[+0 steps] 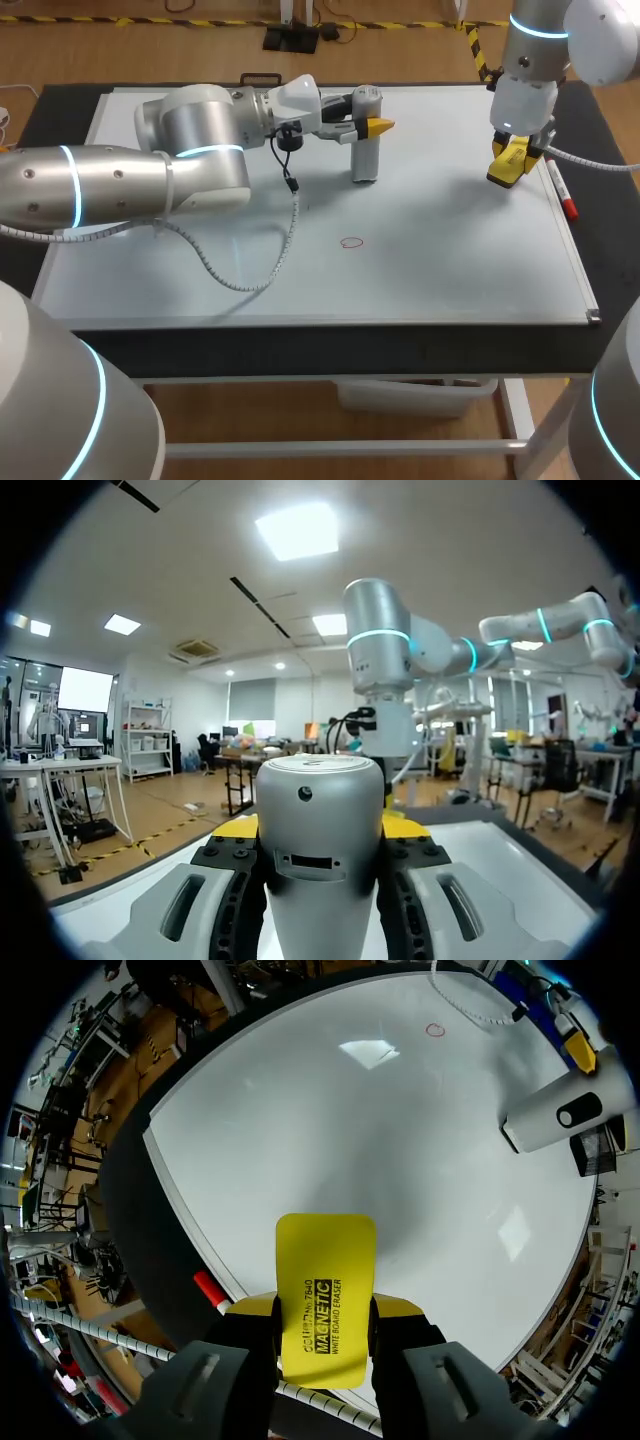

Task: Pick up the inspection probe, press it on each red-marked spot on the whiteboard one by one, put down the probe, pick up the eraser, and wipe off all the red marks.

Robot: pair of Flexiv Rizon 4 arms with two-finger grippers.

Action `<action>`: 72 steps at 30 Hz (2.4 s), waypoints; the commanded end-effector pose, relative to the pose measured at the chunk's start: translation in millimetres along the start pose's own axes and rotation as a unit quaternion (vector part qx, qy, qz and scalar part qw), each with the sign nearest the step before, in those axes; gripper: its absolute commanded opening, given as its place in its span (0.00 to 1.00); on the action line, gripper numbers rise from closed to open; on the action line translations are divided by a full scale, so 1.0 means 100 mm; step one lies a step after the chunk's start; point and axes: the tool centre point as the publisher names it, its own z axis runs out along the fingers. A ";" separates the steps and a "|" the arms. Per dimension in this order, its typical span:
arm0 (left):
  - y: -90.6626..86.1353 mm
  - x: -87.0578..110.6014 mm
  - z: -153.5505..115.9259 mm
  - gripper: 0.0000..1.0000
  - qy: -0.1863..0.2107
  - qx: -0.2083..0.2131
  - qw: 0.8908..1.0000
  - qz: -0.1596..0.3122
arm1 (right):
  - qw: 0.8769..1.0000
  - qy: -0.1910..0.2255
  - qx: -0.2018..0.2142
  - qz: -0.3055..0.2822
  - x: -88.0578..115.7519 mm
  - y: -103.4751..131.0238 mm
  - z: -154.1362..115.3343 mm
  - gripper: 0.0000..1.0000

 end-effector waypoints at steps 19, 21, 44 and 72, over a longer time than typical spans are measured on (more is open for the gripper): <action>-0.31 -0.02 -0.17 0.00 -0.005 0.007 1.000 0.022 | 1.000 0.002 0.001 -0.001 0.00 -0.01 -0.01 0.00; -0.36 -0.04 -0.25 0.00 -0.008 0.008 1.000 0.024 | 1.000 0.002 0.001 -0.001 0.00 -0.01 -0.01 0.00; -0.67 -0.21 -1.64 0.00 -0.052 0.000 0.998 0.038 | 1.000 0.002 0.001 -0.001 0.00 -0.01 -0.01 0.00; -0.62 -0.32 -2.82 0.00 -0.088 -0.001 0.996 0.028 | 1.000 0.002 0.001 -0.001 0.00 -0.01 -0.01 0.00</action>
